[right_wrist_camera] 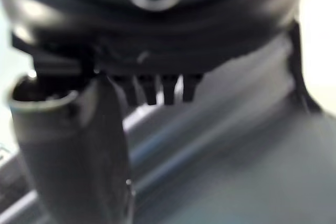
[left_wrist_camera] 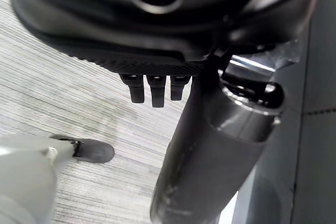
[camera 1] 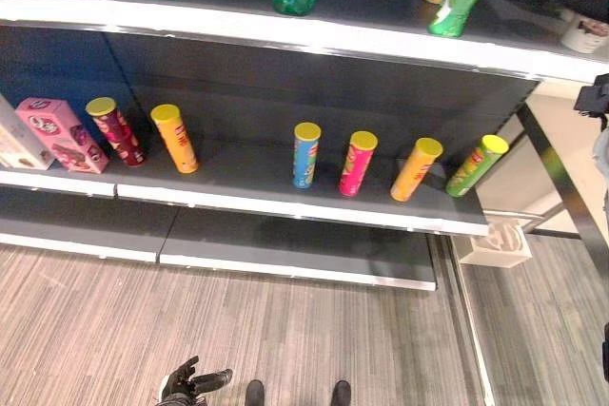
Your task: Put the goods on the table back onto the shelves and tidy them up.
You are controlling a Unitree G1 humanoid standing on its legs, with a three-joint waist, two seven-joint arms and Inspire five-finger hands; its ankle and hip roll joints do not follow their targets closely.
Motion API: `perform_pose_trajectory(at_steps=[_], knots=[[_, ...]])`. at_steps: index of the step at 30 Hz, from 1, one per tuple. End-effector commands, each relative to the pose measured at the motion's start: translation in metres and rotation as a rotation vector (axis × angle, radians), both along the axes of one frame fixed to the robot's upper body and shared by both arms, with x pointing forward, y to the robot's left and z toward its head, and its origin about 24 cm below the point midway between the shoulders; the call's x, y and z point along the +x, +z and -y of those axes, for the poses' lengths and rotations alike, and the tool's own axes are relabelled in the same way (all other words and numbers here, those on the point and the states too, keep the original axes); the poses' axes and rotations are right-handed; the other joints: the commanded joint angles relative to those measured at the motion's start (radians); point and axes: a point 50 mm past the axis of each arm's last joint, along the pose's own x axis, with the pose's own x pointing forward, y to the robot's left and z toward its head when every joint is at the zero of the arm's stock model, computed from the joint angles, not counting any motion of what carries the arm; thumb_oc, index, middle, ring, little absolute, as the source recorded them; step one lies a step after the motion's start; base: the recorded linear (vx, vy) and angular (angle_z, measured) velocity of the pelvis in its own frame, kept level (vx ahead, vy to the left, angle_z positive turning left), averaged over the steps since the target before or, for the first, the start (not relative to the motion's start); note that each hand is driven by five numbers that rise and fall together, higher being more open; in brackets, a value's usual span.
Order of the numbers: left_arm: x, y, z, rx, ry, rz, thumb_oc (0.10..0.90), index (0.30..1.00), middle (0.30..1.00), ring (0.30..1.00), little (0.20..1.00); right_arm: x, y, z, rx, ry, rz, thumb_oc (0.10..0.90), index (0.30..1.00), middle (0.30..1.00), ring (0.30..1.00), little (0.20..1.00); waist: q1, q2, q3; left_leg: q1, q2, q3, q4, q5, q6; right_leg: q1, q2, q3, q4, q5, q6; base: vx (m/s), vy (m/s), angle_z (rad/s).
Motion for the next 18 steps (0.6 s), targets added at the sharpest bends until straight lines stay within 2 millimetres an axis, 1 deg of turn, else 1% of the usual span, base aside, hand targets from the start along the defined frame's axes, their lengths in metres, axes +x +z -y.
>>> perform_pose_trajectory(at_steps=[1,2,3,4,5,6,7,8,9,10,11,12,13,14,15,16,17,18], knots=[[0.014,0.01,-0.018,0.079,-0.042,0.033,0.8,0.9,0.9,0.9,0.9,-0.029,0.024,-0.008,-0.014,0.123,0.192,0.8,0.9,0.9,0.9,0.9,0.004,-0.042,-0.077,0.045,0.018,0.096,0.004,-0.07,-0.024,0.072,-0.077,0.015,0.007,-0.046,0.113,0.0,0.028,-0.25],[0.013,0.009,-0.018,0.072,-0.039,0.03,0.8,0.9,0.9,0.9,0.9,-0.032,0.021,-0.009,-0.005,0.171,0.183,0.8,0.9,0.9,0.9,0.9,-0.002,-0.041,-0.08,0.049,0.019,0.101,0.004,-0.072,-0.023,0.071,-0.076,0.021,0.007,-0.045,0.113,0.0,0.04,-0.19],[0.013,0.009,-0.016,0.06,-0.036,0.033,0.8,0.9,0.9,0.9,0.9,-0.036,0.014,-0.006,0.024,0.228,0.175,0.8,0.9,0.9,0.9,0.9,-0.024,-0.036,-0.081,0.056,0.02,0.113,0.004,-0.076,-0.018,0.067,-0.076,0.036,0.007,-0.042,0.115,-0.03,0.045,-0.07],[0.012,0.008,-0.016,0.056,-0.037,0.034,0.8,0.9,0.9,0.9,0.9,-0.037,0.007,-0.006,0.044,0.294,0.145,0.8,0.9,0.9,0.9,0.9,-0.031,-0.039,-0.081,0.056,0.018,0.125,0.004,-0.07,-0.012,0.059,-0.077,0.047,0.007,-0.032,0.115,0.0,0.04,-0.1],[0.011,0.008,-0.017,0.058,-0.038,0.032,0.8,0.9,0.9,0.9,0.9,-0.038,0.006,-0.005,0.046,0.294,0.142,0.8,0.9,0.9,0.9,0.9,-0.026,-0.039,-0.084,0.062,0.02,0.128,0.004,-0.08,-0.013,0.063,-0.075,0.051,0.007,-0.039,0.117,-0.03,0.037,-0.36],[0.01,0.008,-0.016,0.047,-0.034,0.038,0.8,0.9,0.9,0.9,0.9,-0.038,0.0,-0.003,0.061,0.348,0.108,0.8,0.9,0.9,0.9,0.9,-0.046,-0.038,-0.083,0.064,0.018,0.141,0.004,-0.074,-0.006,0.053,-0.075,0.068,0.007,-0.027,0.117,0.03,0.051,-0.58],[0.008,0.008,-0.017,0.041,-0.03,0.04,0.8,0.9,0.9,0.9,0.9,-0.037,-0.006,0.001,0.089,0.369,0.079,0.8,0.9,0.9,0.9,0.9,-0.06,-0.037,-0.085,0.077,0.019,0.156,0.004,-0.089,-0.003,0.049,-0.074,0.089,0.007,-0.028,0.122,-0.01,0.085,-0.58],[0.005,0.008,-0.019,0.035,-0.02,0.04,0.8,0.9,0.9,0.9,0.9,-0.033,-0.017,0.004,0.151,0.493,0.023,0.8,0.9,0.9,0.9,0.9,-0.065,-0.037,-0.087,0.086,0.018,0.183,0.004,-0.094,0.002,0.035,-0.074,0.122,0.007,-0.017,0.126,0.01,0.128,-0.47],[0.002,0.008,-0.02,0.018,-0.007,0.05,0.8,0.9,0.9,0.9,0.9,-0.028,-0.034,0.013,0.226,0.584,-0.072,0.8,0.9,0.9,0.9,0.9,-0.091,-0.035,-0.084,0.1,0.014,0.216,0.004,-0.1,0.008,0.023,-0.073,0.155,0.007,-0.001,0.133,-0.03,0.147,-0.73],[0.0,0.008,-0.023,0.015,-0.005,0.054,0.8,0.9,0.9,0.9,0.9,-0.022,-0.051,0.02,0.292,0.639,-0.159,0.8,0.9,0.9,0.9,0.9,-0.096,-0.035,-0.081,0.109,0.01,0.239,0.004,-0.105,0.01,0.014,-0.074,0.183,0.007,0.011,0.137,-0.04,0.137,-1.09],[-0.001,0.009,-0.024,0.009,-0.004,0.056,0.8,0.9,0.9,0.9,0.9,-0.021,-0.062,0.022,0.323,0.68,-0.207,0.8,0.9,0.9,0.9,0.9,-0.102,-0.036,-0.08,0.114,0.007,0.253,0.004,-0.107,0.014,0.006,-0.075,0.2,0.007,0.02,0.142,-0.05,0.118,-1.37],[0.0,0.009,-0.024,0.005,-0.015,0.062,0.8,0.9,0.9,0.9,0.9,-0.018,-0.074,0.028,0.341,0.671,-0.287,0.8,0.9,0.9,0.9,0.9,-0.105,-0.038,-0.081,0.115,0.003,0.266,0.004,-0.111,0.017,-0.004,-0.076,0.218,0.007,0.028,0.149,-0.04,0.071,-1.1],[0.0,0.009,-0.024,0.005,-0.016,0.062,0.8,0.9,0.9,0.9,0.9,-0.018,-0.074,0.028,0.341,0.671,-0.287,0.8,0.9,0.9,0.9,0.9,-0.103,-0.038,-0.081,0.115,0.003,0.267,0.004,-0.111,0.017,-0.005,-0.076,0.219,0.007,0.028,0.149,-0.04,0.097,-0.83],[0.002,0.011,-0.025,0.006,-0.029,0.072,0.8,0.9,0.9,0.9,0.9,-0.014,-0.095,0.029,0.401,0.719,-0.392,0.8,0.9,0.9,0.9,0.9,-0.113,-0.04,-0.076,0.12,-0.003,0.278,0.004,-0.115,0.022,-0.013,-0.08,0.236,0.007,0.041,0.156,-0.06,0.122,-0.57],[0.007,0.012,-0.025,0.004,-0.055,0.084,0.8,0.9,0.9,0.9,0.9,-0.015,-0.114,0.031,0.427,0.741,-0.498,0.8,0.9,0.9,0.9,0.9,-0.132,-0.043,-0.072,0.121,-0.011,0.295,0.004,-0.118,0.028,-0.03,-0.084,0.259,0.011,0.061,0.169,-0.08,0.184,-0.52],[0.009,0.013,-0.024,0.003,-0.064,0.09,0.8,0.9,0.9,0.9,0.9,-0.017,-0.135,0.031,0.503,0.793,-0.557,0.8,0.9,0.9,0.9,0.9,-0.137,-0.043,-0.067,0.127,-0.018,0.304,0.004,-0.126,0.033,-0.034,-0.089,0.271,0.013,0.068,0.179,-0.06,0.126,-0.44],[0.009,0.013,-0.025,0.005,-0.065,0.09,0.8,0.9,0.9,0.9,0.9,-0.017,-0.135,0.031,0.504,0.793,-0.556,0.8,0.9,0.9,0.9,0.9,-0.134,-0.045,-0.07,0.122,-0.018,0.307,0.004,-0.122,0.032,-0.04,-0.089,0.275,0.012,0.072,0.178,-0.06,0.146,-0.5],[0.015,0.015,-0.021,-0.002,-0.098,0.111,0.8,0.9,0.9,0.9,0.9,-0.025,-0.16,0.033,0.532,0.774,-0.675,0.8,0.9,0.9,0.9,0.9,-0.153,-0.046,-0.058,0.127,-0.029,0.318,0.004,-0.131,0.041,-0.053,-0.096,0.293,0.019,0.093,0.193,-0.06,0.079,-0.65]])
